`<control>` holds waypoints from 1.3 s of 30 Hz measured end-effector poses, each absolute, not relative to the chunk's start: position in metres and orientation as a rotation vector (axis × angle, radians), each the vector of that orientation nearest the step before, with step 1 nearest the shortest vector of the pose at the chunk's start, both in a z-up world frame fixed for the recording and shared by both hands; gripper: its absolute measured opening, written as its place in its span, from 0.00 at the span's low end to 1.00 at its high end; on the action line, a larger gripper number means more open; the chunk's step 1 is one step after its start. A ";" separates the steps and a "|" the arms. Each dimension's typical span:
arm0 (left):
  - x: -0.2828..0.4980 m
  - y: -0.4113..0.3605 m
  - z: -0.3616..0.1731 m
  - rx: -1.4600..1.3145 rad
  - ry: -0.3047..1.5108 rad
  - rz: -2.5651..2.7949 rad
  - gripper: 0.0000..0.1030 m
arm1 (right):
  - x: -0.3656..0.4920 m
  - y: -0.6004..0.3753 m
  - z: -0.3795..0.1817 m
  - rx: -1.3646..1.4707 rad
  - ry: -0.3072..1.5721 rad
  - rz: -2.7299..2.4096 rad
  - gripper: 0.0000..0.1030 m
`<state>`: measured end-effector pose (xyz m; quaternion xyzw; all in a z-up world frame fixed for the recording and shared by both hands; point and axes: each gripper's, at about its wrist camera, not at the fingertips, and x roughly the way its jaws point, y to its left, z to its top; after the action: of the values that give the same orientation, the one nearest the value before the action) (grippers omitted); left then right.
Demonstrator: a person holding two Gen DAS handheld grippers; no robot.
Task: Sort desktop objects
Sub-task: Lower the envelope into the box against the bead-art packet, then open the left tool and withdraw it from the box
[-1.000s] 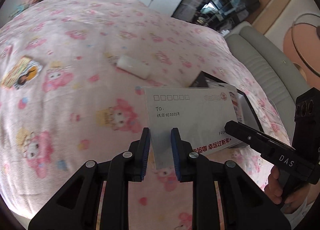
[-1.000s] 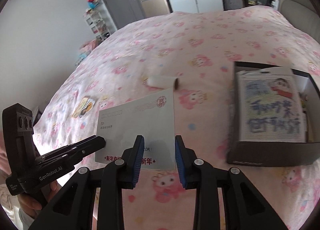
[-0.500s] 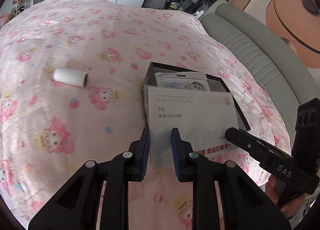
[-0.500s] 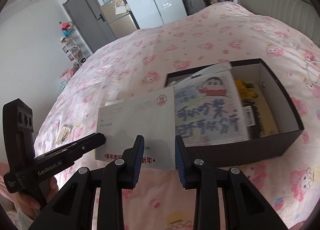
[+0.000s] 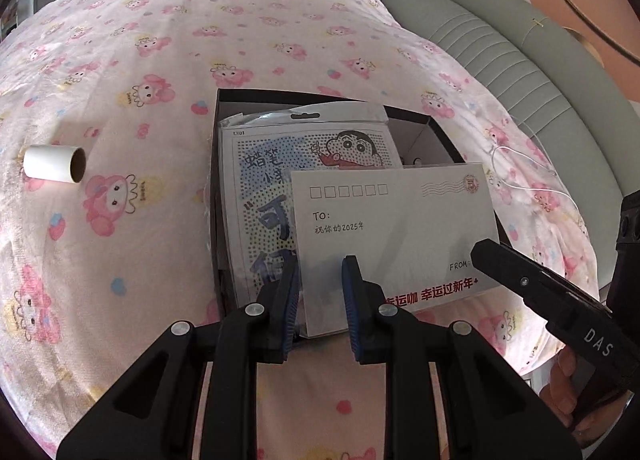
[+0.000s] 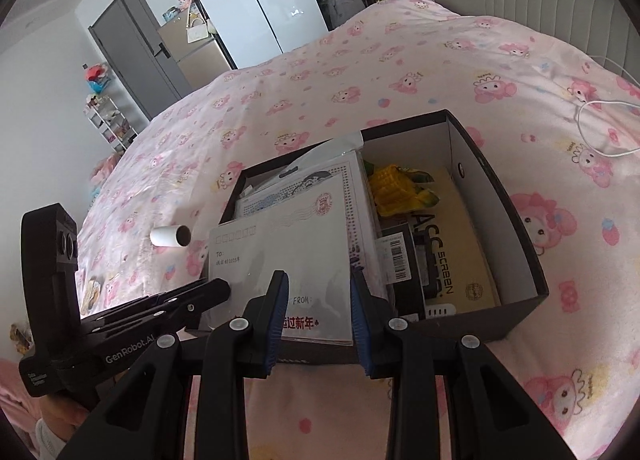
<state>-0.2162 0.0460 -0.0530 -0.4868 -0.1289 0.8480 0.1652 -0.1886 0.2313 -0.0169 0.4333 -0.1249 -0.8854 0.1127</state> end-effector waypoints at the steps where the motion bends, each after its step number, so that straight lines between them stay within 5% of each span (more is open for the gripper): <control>1: -0.219 0.046 -0.055 -1.393 -0.366 2.419 0.20 | -0.193 0.231 -0.020 1.276 -0.363 -2.594 0.27; 10: -0.229 0.043 -0.073 -1.489 -0.337 2.423 0.20 | -0.211 0.225 -0.049 1.369 -0.363 -2.541 0.27; 16: -0.229 0.048 -0.079 -1.518 -0.338 2.423 0.39 | -0.212 0.224 -0.060 1.412 -0.355 -2.528 0.27; 30: -0.237 0.070 -0.089 -1.522 -0.216 2.410 0.30 | -0.219 0.215 -0.062 1.402 -0.199 -2.569 0.32; 39: -0.235 0.058 -0.082 -1.483 -0.350 2.366 0.30 | -0.222 0.212 -0.067 1.442 -0.142 -2.571 0.32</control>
<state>-0.2350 0.0579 -0.0817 -0.5201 -0.1226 0.8294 0.1630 -0.2220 0.2116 -0.0671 0.4864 -0.0478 -0.8673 0.0949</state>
